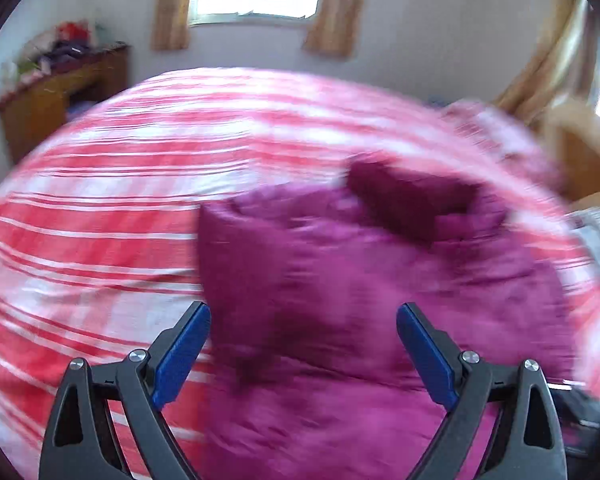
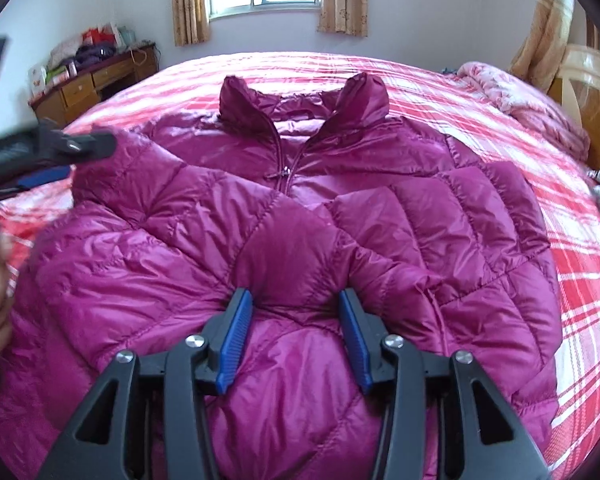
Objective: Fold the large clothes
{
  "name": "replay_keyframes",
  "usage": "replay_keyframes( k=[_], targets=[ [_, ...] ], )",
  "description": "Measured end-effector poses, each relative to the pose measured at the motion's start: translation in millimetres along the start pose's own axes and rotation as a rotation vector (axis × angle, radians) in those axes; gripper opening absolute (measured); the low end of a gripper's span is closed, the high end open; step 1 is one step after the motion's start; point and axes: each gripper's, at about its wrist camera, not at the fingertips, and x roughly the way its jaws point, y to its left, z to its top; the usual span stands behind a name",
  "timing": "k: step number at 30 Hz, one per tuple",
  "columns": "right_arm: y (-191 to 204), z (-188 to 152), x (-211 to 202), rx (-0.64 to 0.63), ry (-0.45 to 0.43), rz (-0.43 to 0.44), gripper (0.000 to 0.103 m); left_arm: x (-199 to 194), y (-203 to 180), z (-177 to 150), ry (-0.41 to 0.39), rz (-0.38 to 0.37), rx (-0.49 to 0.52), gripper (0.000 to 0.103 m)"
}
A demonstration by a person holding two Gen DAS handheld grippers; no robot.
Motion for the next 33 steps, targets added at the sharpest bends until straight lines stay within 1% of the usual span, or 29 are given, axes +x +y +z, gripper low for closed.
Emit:
replay_keyframes(
  k=[1, 2, 3, 5, 6, 8, 9, 12, 14, 18, 27, 29, 30, 31, 32, 33],
  targets=[
    [0, 1, -5, -0.003, -0.008, 0.004, 0.048, 12, 2, 1, 0.030, 0.074, 0.018, 0.094],
    [0, 3, -8, -0.010, -0.012, 0.007, 0.048, 22, 5, 2, 0.049, 0.105, 0.022, 0.094],
    [1, 5, -9, -0.015, -0.012, 0.009, 0.048, 31, 11, 1, 0.069, 0.102, 0.008, 0.094],
    [-2, 14, -10, -0.010, -0.006, 0.020, 0.048, 41, 21, -1, 0.097, 0.057, -0.038, 0.094],
    [-5, 19, -9, 0.002, -0.004, 0.028, 0.048, 42, 22, -3, 0.096, 0.048, -0.048, 0.094],
    [-10, 30, -2, 0.021, 0.005, 0.026, 0.051, 44, 19, -7, 0.094, 0.051, -0.040, 0.094],
    [-11, 32, 4, 0.020, 0.009, 0.017, 0.051, 45, 17, -9, 0.099, 0.052, -0.032, 0.094],
    [-12, 28, 20, 0.004, 0.033, 0.001, 0.052, 48, 13, -9, 0.111, 0.055, -0.023, 0.095],
    [-9, 22, 24, -0.018, 0.029, -0.014, 0.053, 49, 11, -8, 0.113, 0.063, -0.012, 0.096],
    [-8, 19, 26, -0.034, 0.029, -0.030, 0.055, 54, 7, -7, 0.114, 0.084, 0.005, 0.098],
    [-8, 17, 27, -0.041, 0.034, -0.028, 0.058, 53, 11, -5, 0.125, 0.075, 0.005, 0.099],
    [-10, 19, 24, -0.048, 0.037, -0.007, 0.059, 46, 12, -2, 0.114, 0.094, 0.009, 0.099],
    [-11, 20, 21, -0.058, 0.041, 0.014, 0.059, 35, 13, 2, 0.083, 0.110, 0.019, 0.099],
    [-17, 24, 14, -0.054, 0.039, 0.047, 0.060, 23, 13, 7, 0.048, 0.106, 0.020, 0.099],
    [-23, 27, 7, -0.036, 0.023, 0.065, 0.063, 10, 14, 14, 0.007, 0.086, 0.010, 0.099],
    [-31, 33, -1, -0.015, -0.003, 0.073, 0.066, 2, 15, 19, -0.016, 0.069, 0.001, 0.099]
  ],
)
